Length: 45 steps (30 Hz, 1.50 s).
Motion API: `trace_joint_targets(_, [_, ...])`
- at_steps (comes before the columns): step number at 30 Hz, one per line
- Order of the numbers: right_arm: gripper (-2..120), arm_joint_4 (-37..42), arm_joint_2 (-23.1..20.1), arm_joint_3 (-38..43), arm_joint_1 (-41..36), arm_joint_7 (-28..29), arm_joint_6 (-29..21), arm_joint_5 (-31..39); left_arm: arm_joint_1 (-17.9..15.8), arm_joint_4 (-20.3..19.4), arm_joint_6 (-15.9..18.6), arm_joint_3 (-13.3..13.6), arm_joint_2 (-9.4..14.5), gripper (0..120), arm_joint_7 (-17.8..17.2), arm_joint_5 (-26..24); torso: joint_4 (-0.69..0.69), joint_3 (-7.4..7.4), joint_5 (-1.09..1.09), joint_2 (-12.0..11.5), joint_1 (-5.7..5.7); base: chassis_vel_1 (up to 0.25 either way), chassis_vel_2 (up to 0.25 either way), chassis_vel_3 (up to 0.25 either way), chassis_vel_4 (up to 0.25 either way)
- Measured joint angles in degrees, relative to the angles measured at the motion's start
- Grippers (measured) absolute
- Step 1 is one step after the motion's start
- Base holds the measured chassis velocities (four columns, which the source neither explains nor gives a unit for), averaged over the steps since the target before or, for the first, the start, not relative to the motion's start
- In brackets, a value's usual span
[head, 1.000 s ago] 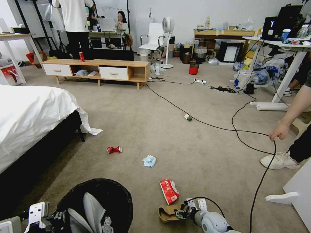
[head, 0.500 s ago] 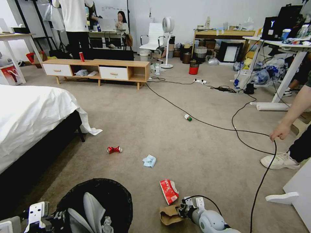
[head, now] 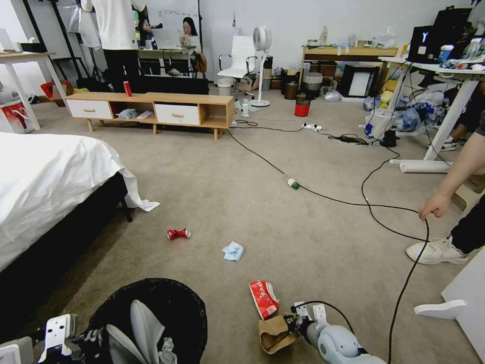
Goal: Pick up the trash bin and place the garbage on the floor into it.
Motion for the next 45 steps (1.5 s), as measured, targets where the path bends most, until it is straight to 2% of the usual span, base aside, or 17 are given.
trace_joint_targets(7, [0, 9.42, -5.39, 5.36, -1.68, -1.59, 4.45, 0.15, -0.50, 0.00, 0.01, 0.57, 1.46, 4, -0.22, -0.52, -0.02, 0.00, 0.00, 0.00, 0.00, 0.000, 0.000, 0.000, 0.000])
trace_joint_targets(15, [0, 26.28, -12.43, 14.01, -3.67, -6.01, 9.00, 10.74, -2.89, 0.00, 0.00, 0.32, 2.14, 4, -0.96, -6.44, -0.01, 0.00, -0.02, 0.00, 0.00, 0.000, 0.000, 0.000, 0.000])
trace_joint_targets(19, [0, 30.67, -13.69, 15.76, -3.46, -7.50, 10.76, 13.95, -3.43, 0.00, 0.00, 0.31, 2.15, 4, -1.13, -8.29, -0.01, 0.00, -0.01, 0.00, 0.00, 0.000, 0.000, 0.000, 0.000])
trace_joint_targets(23, [0, 31.33, -13.81, 15.94, -3.31, -7.60, 10.87, 14.73, -3.46, 0.00, 0.00, 0.32, 2.15, 4, -1.21, -8.59, -0.01, 0.00, 0.00, 0.00, 0.00, 0.000, 0.000, 0.000, 0.000])
trace_joint_targets(27, [0, 34.43, -14.26, 16.45, -2.22, -8.41, 11.45, 18.62, -3.50, 0.00, 0.00, 0.50, 2.14, 4, -1.83, -10.13, 0.00, 0.00, -0.01, 0.00, 0.00, 0.000, 0.000, 0.000, 0.000])
trace_joint_targets(33, [0, 39.98, -15.92, 14.59, 1.15, -13.45, 14.02, 21.49, -3.25, 0.00, 0.00, 1.03, 2.54, 4, -2.45, -10.70, 0.00, 0.00, -0.01, 0.00, 0.00, 0.000, 0.000, 0.000, 0.000])
trace_joint_targets(35, [0, 44.09, -17.62, 12.10, 3.03, -17.78, 15.59, 23.04, -3.06, 0.00, 0.00, 1.11, 2.62, 4, -2.58, -10.69, 0.01, 0.00, -0.03, 0.00, 0.00, 0.000, 0.000, 0.000, 0.000])
trace_joint_targets(45, [0, 48.43, -19.27, 5.45, 8.06, -25.69, 18.01, 24.14, -2.63, 0.00, 0.01, 1.25, 2.48, 4, -2.65, -10.53, -0.01, 0.00, -0.02, 0.00, 0.00, 0.000, 0.000, 0.000, 0.000])
